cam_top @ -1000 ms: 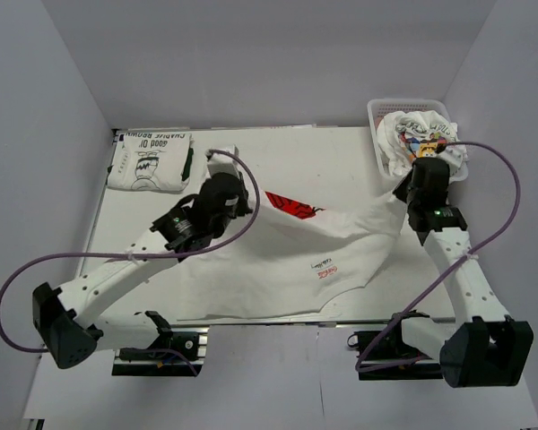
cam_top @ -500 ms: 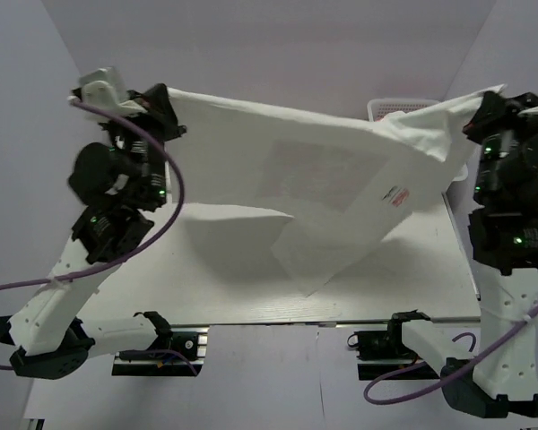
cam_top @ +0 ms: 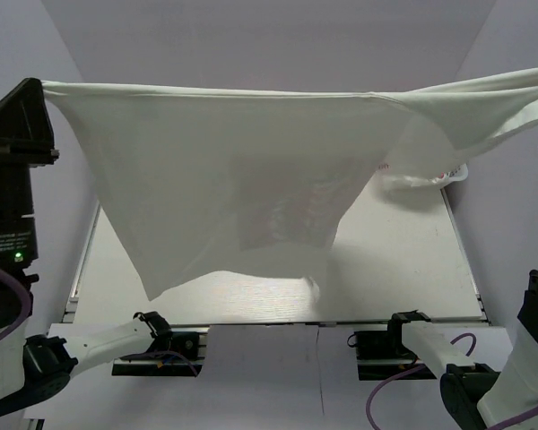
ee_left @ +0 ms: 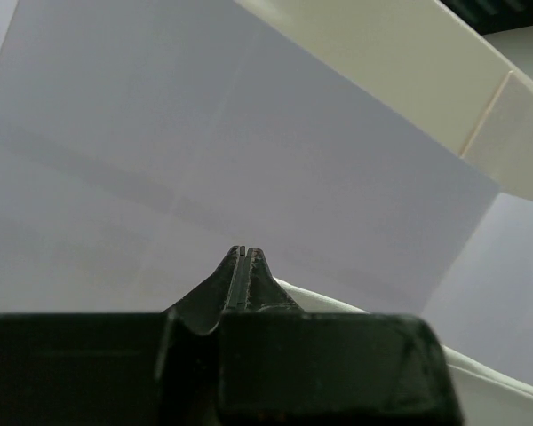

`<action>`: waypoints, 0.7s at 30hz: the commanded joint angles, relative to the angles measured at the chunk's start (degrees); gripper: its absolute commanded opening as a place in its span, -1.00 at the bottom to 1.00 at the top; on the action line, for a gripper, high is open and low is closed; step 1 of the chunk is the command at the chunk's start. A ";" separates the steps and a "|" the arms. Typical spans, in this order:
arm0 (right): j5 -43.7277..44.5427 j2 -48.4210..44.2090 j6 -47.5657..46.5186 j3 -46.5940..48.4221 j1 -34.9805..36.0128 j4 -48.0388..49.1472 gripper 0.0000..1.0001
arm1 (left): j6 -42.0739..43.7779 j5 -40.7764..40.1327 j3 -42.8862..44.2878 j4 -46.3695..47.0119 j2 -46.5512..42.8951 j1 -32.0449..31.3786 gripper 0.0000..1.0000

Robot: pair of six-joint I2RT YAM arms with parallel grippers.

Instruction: Fold and stack the t-shirts

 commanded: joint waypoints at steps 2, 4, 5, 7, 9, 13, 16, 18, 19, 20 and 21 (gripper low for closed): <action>2.28 -0.03 -3.94 3.68 -0.18 4.17 -1.00 | -0.90 2.44 2.62 -2.27 -1.16 0.64 -1.00; 2.99 -0.12 -4.64 3.68 -0.19 6.10 -1.00 | -1.43 3.59 4.98 -3.94 -0.29 0.64 -1.00; 2.99 -0.12 -4.73 3.68 -0.10 6.38 -1.00 | -1.43 4.38 5.61 -5.17 0.24 0.64 -1.00; 2.63 0.76 -4.74 3.68 0.08 7.08 -1.00 | -1.43 3.17 5.62 -5.18 1.38 0.64 -1.00; 2.46 2.42 -4.12 2.89 0.08 7.26 -1.00 | 0.40 -0.25 4.31 -0.63 3.40 0.64 -1.00; 1.15 8.64 -2.98 -1.68 -0.01 10.07 -1.00 | 12.05 -14.81 -1.23 13.16 11.91 -0.16 -1.00; -3.49 16.90 -2.10 -1.95 0.08 8.49 -1.00 | 34.56 -25.75 -7.72 41.91 23.04 1.08 -1.00; -5.26 20.25 -0.88 -3.79 -0.09 8.05 -1.00 | 41.79 -27.60 -10.02 54.18 29.22 3.53 -1.00; -9.62 24.45 0.35 -5.19 -0.01 8.22 -1.00 | 37.73 -27.61 -10.03 50.84 32.21 4.67 -1.00; -10.71 25.88 0.88 -6.07 0.08 10.14 -1.00 | 33.51 -27.61 -9.33 46.37 37.55 8.42 -1.00; -11.42 28.07 1.50 -10.17 0.25 11.29 -1.00 | 28.85 -28.31 -9.32 41.71 40.12 10.55 -1.00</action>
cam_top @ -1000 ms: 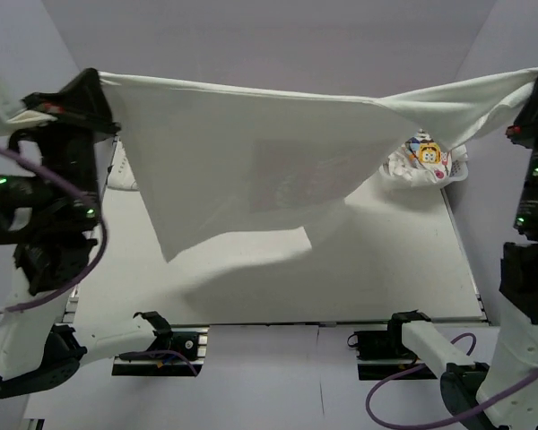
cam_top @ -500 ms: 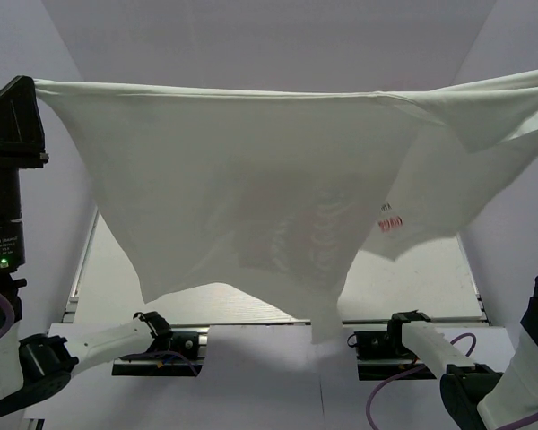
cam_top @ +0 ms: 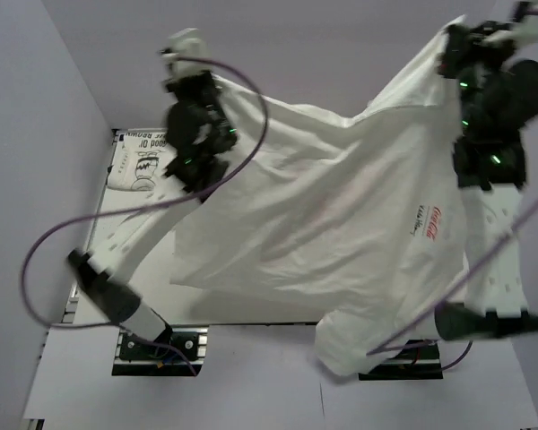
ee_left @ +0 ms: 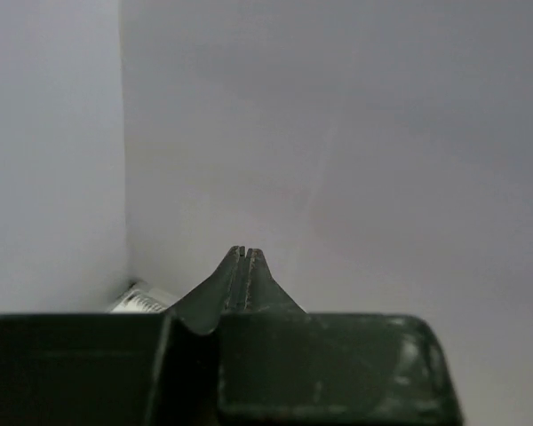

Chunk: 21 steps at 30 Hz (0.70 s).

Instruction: Fold and stack the t-shirts

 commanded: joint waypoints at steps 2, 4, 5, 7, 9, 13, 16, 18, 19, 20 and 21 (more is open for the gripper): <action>-6.28 10.31 2.95 -9.10 0.30 4.11 -1.00 | -13.57 -7.02 -2.68 -11.73 12.74 9.43 -1.00; -6.10 14.52 2.43 -14.11 0.56 8.67 -1.00 | -26.31 1.46 -2.68 -29.07 18.63 14.27 -1.00; -5.05 20.45 2.25 -14.47 0.48 9.13 -1.00 | -34.90 5.68 -1.64 -32.84 21.18 15.68 -0.99; -3.99 26.02 1.90 -11.42 0.83 7.48 -1.00 | -37.36 11.07 3.53 -36.99 31.67 18.41 -0.84; -4.34 38.32 0.15 -4.83 1.18 4.15 -1.00 | -37.36 10.04 14.15 -39.63 40.23 19.47 -0.50; -3.72 56.25 -2.31 21.39 1.97 -9.65 0.03 | -38.32 12.22 38.06 -53.06 57.57 21.66 0.99; -1.98 53.84 -5.48 18.00 3.02 -8.55 0.80 | -38.95 14.42 33.66 -50.92 52.78 21.67 0.99; -1.70 45.10 -6.62 8.15 3.64 -2.92 0.80 | -38.95 17.40 18.55 -41.52 45.76 21.67 0.99; -2.05 42.95 -6.63 1.59 4.07 0.84 0.80 | -39.55 18.80 14.50 -39.75 39.37 21.67 0.99; -1.97 40.92 -6.72 -3.26 4.43 1.40 0.80 | -40.17 21.08 8.28 -38.51 36.52 21.67 0.99; -2.14 36.12 -6.54 -6.88 4.87 1.75 0.80 | -41.57 21.97 6.04 -38.50 34.32 21.67 0.99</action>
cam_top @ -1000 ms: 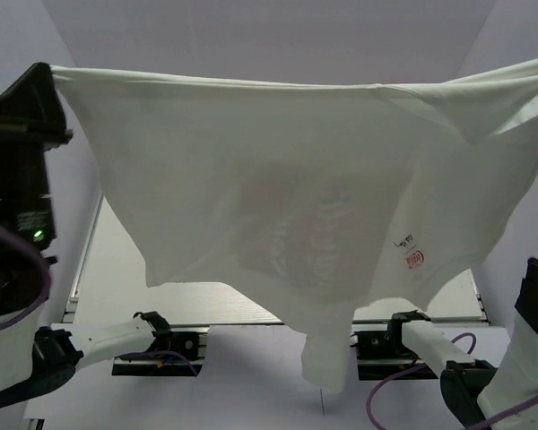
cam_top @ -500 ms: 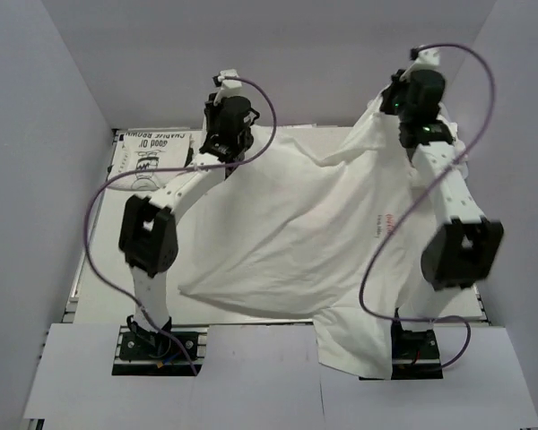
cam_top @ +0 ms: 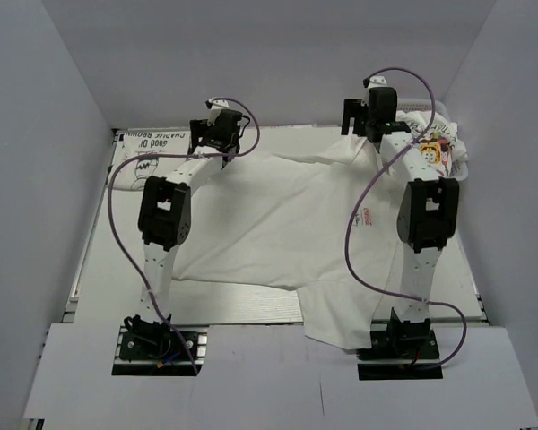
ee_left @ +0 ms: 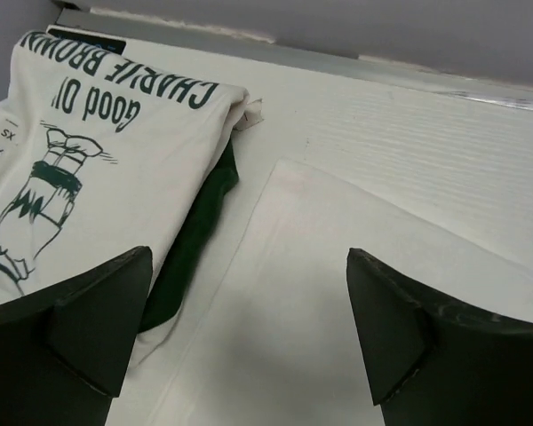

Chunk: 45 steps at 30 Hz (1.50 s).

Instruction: Fold and stack the t-shirts

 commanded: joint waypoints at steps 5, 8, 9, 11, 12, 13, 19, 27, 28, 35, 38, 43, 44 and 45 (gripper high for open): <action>2.19 -19.82 3.02 -13.66 3.37 0.12 0.80 | -5.83 10.24 -12.55 -0.14 -22.59 -2.47 0.99; 2.28 -23.96 8.30 -19.54 3.64 -3.14 0.80 | -10.40 16.06 -16.68 -6.12 -25.40 -2.47 0.99; 2.37 -24.57 9.09 -23.66 3.98 -3.24 0.80 | -11.28 16.68 -17.99 -8.04 -26.89 -2.47 0.99; 2.89 -28.18 11.20 -29.31 4.60 -3.15 0.80 | -12.87 18.79 -22.73 -8.59 -28.48 -2.47 0.99; 3.24 -28.88 11.82 -32.38 4.86 -3.24 0.80 | -13.65 19.32 -26.15 -8.59 -29.27 -2.47 0.99; 4.81 -30.71 11.91 -35.28 4.87 -3.15 0.80 | -14.27 19.33 -27.83 -7.98 -30.84 -2.47 0.99; 8.25 -30.83 12.36 -42.25 4.60 -1.92 0.80 | -14.89 21.96 -37.07 -1.65 -32.53 -2.47 0.99; 9.49 -12.47 12.44 -29.08 4.25 -6.05 0.80 | -20.24 19.51 -29.70 -5.42 -21.64 -0.02 0.99; 9.40 -9.58 12.53 -24.28 3.90 -6.83 0.80 | -21.29 19.50 -28.83 -6.64 -20.59 0.77 0.99; 8.70 5.65 12.79 -7.11 3.37 -15.89 0.80 | -24.56 21.34 -24.52 -7.71 -14.60 4.38 0.99; 7.64 11.61 12.53 0.77 3.02 -18.79 0.80 | -26.22 21.87 -22.58 -9.46 -12.32 5.61 0.99; 6.24 19.96 11.48 10.74 2.41 -24.06 0.80 | -27.63 22.40 -22.58 -9.82 -10.21 6.23 0.99; 5.89 20.42 11.39 12.75 2.41 -24.42 0.80 | -27.63 23.36 -21.18 -9.82 -9.51 6.93 0.99; 5.80 21.03 11.30 13.81 2.14 -24.59 0.80 | -27.63 23.37 -20.04 -11.30 -7.76 6.93 0.99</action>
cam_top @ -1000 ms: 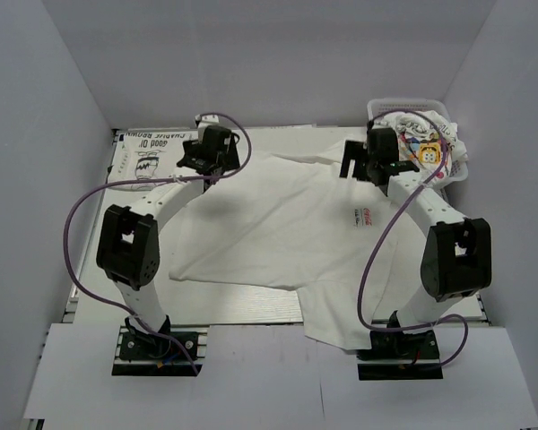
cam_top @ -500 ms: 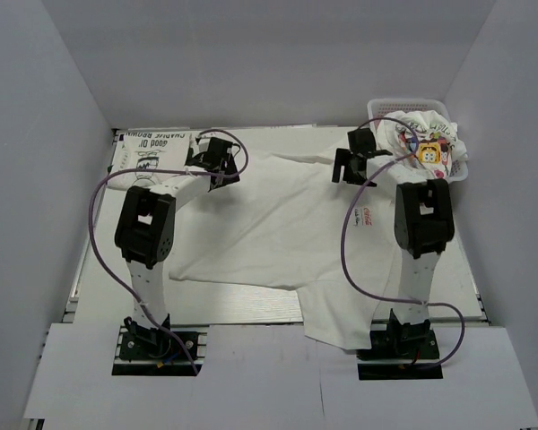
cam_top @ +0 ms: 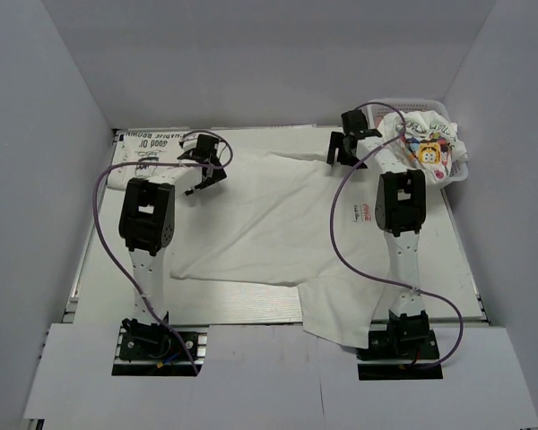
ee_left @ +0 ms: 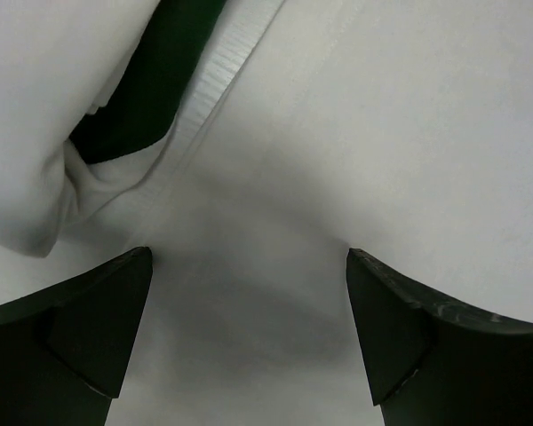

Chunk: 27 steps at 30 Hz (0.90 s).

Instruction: Fold and stack the t-shirts

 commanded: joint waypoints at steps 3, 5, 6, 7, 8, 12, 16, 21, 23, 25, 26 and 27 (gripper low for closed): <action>-5.56 5.57 -1.60 6.66 -1.55 -4.43 0.80 | -1.43 3.11 7.29 -3.65 5.13 1.12 0.99; -7.67 5.66 -2.56 7.20 -2.08 -1.89 0.80 | -1.95 3.11 8.61 -3.65 5.15 1.64 0.99; -8.29 5.48 -3.27 7.89 -2.52 -1.35 0.80 | -1.95 3.64 8.61 -3.65 5.67 1.65 0.99; -10.64 5.48 -3.88 8.16 -2.78 -0.73 0.80 | -1.95 3.64 8.61 -3.65 5.67 1.65 0.99; -11.53 5.66 -4.58 8.34 -2.79 1.19 0.80 | -1.95 3.64 8.61 -2.78 5.67 1.65 0.99; -15.49 6.10 -5.47 10.36 -3.49 7.51 0.80 | -0.64 4.96 11.23 -1.54 5.67 2.18 0.99; -18.21 4.44 -11.07 11.50 -2.79 8.15 0.80 | 2.26 5.57 13.71 -4.43 3.66 1.48 0.99; -13.22 -9.33 -23.91 5.63 1.95 5.68 0.80 | 3.15 3.37 5.21 -3.57 -8.89 0.16 0.99; -9.00 -13.48 -24.10 -2.71 4.59 7.35 0.80 | 2.27 3.38 -0.94 -1.30 -18.52 0.16 0.99; -7.59 -21.04 -22.71 -8.78 6.52 8.06 0.80 | -0.89 3.38 -10.17 -1.28 -25.06 0.16 0.99; -7.24 -22.54 -21.13 -12.45 7.31 8.24 0.80 | -2.29 3.38 -13.07 -1.28 -28.13 0.16 0.99; -6.72 -27.69 -19.11 -16.58 8.10 8.32 0.80 | -5.52 2.77 -18.93 -1.98 -34.17 0.16 0.99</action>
